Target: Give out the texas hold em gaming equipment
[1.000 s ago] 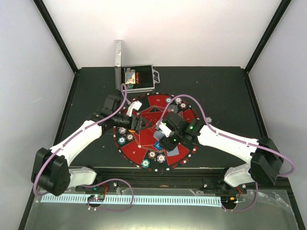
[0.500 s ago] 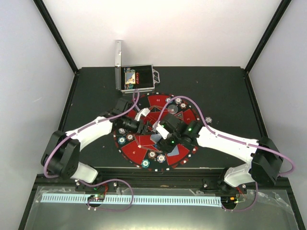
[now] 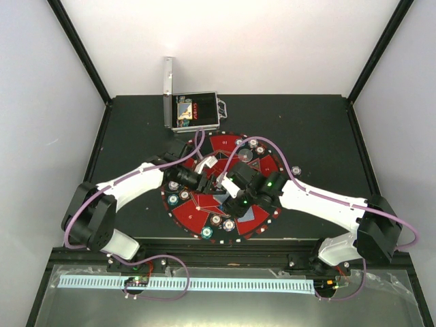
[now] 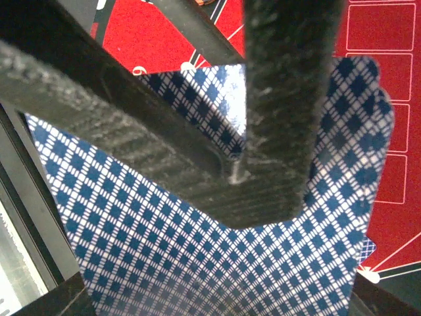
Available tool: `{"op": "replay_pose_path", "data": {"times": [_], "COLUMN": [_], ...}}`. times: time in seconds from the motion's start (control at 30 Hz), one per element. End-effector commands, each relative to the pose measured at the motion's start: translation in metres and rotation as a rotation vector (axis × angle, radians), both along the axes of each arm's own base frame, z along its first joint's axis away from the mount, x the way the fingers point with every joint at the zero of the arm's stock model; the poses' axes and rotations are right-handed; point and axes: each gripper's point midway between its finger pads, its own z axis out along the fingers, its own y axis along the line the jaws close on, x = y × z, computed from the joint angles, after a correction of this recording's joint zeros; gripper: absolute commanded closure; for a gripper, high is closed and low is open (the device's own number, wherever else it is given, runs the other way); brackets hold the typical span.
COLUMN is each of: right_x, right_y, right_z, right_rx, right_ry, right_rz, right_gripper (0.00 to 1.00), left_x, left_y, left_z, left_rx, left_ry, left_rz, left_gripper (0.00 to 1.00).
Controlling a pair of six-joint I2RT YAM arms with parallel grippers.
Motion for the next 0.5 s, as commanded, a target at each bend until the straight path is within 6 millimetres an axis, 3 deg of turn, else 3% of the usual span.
{"op": "replay_pose_path", "data": {"times": [0.0, 0.47], "right_x": [0.0027, 0.0019], "right_y": [0.0053, -0.0015], "right_z": [0.0069, -0.0017], "right_rx": [0.016, -0.018], "right_ry": [-0.030, -0.032], "right_rz": [0.013, 0.008], "right_gripper": [0.40, 0.40], "left_x": [-0.0018, 0.0040], "left_y": [0.0029, 0.0060], "left_z": [0.0040, 0.0081], "left_rx": [0.034, 0.074], "left_ry": [-0.039, -0.059], "left_rz": [-0.033, -0.011], "left_gripper": [0.28, 0.42]}}
